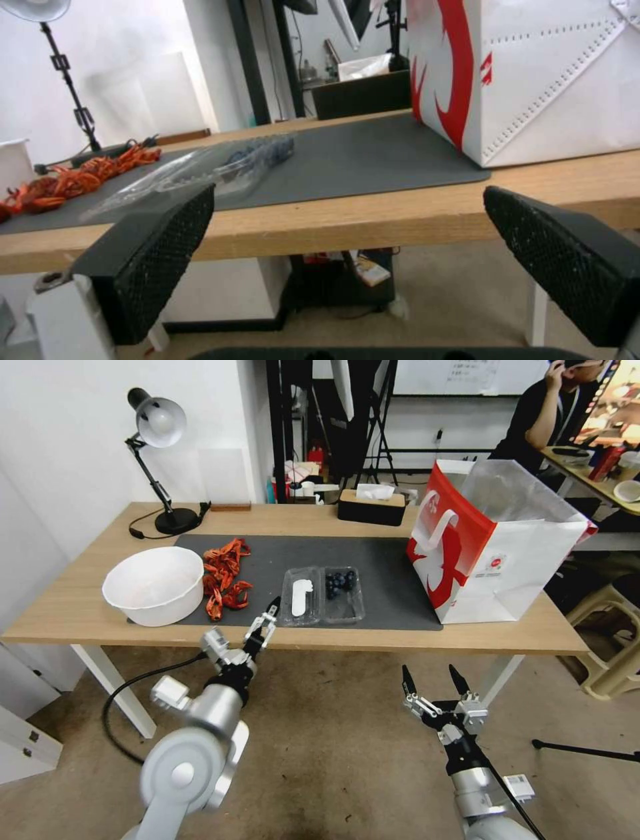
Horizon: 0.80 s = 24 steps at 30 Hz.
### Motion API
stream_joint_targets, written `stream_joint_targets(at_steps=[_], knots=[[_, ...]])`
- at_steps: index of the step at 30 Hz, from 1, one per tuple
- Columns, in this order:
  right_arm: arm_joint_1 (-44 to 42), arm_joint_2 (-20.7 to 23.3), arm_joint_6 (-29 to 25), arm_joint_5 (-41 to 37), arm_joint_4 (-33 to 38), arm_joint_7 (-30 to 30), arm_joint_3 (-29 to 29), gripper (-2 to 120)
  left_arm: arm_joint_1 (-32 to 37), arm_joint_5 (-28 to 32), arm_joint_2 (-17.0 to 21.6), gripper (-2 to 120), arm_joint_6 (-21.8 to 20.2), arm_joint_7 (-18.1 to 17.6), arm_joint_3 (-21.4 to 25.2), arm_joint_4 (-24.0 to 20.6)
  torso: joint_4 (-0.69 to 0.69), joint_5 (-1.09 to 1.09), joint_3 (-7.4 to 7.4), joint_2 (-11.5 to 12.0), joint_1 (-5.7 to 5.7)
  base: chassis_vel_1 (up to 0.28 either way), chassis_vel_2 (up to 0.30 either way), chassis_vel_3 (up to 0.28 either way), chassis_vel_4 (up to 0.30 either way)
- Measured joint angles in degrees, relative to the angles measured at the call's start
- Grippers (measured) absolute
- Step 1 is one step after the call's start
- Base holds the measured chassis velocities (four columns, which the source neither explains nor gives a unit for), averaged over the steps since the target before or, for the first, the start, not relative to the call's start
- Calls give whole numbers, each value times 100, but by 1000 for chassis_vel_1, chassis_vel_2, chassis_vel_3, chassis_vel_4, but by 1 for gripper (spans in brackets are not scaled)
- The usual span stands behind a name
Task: Close the takeout container lid, then place the container into the takeout bag.
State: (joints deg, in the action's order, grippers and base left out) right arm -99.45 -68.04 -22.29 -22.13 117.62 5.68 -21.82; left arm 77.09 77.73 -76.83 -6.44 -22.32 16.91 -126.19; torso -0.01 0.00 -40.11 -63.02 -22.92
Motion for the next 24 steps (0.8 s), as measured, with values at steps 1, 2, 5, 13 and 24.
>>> stream_joint_targets(at_steps=[1,2,5,13,24], knots=[[-55,-27,-18,27,30,-11,-9,100,-115,67,-36,100,32,-65,-104,125,0,0,0,0,0,0,0,0,0],[-94,-47,-32,52,39,-20,-17,100,-183,84,-58,100,61,-99,-176,205,1,1,0,0,0,0,0,0,0],[-137,-74,-54,88,43,-25,-24,100,-300,89,-100,100,102,-164,-300,337,1,1,0,0,0,0,0,0,0],[-239,-201,-125,229,2,-28,-40,100,-737,129,-281,100,160,-445,-608,726,1,1,0,0,0,0,0,0,0],[-285,-233,-172,254,-33,-17,-119,100,-1147,199,-412,100,55,-766,-810,1038,1,1,0,-1,0,0,0,0,0]])
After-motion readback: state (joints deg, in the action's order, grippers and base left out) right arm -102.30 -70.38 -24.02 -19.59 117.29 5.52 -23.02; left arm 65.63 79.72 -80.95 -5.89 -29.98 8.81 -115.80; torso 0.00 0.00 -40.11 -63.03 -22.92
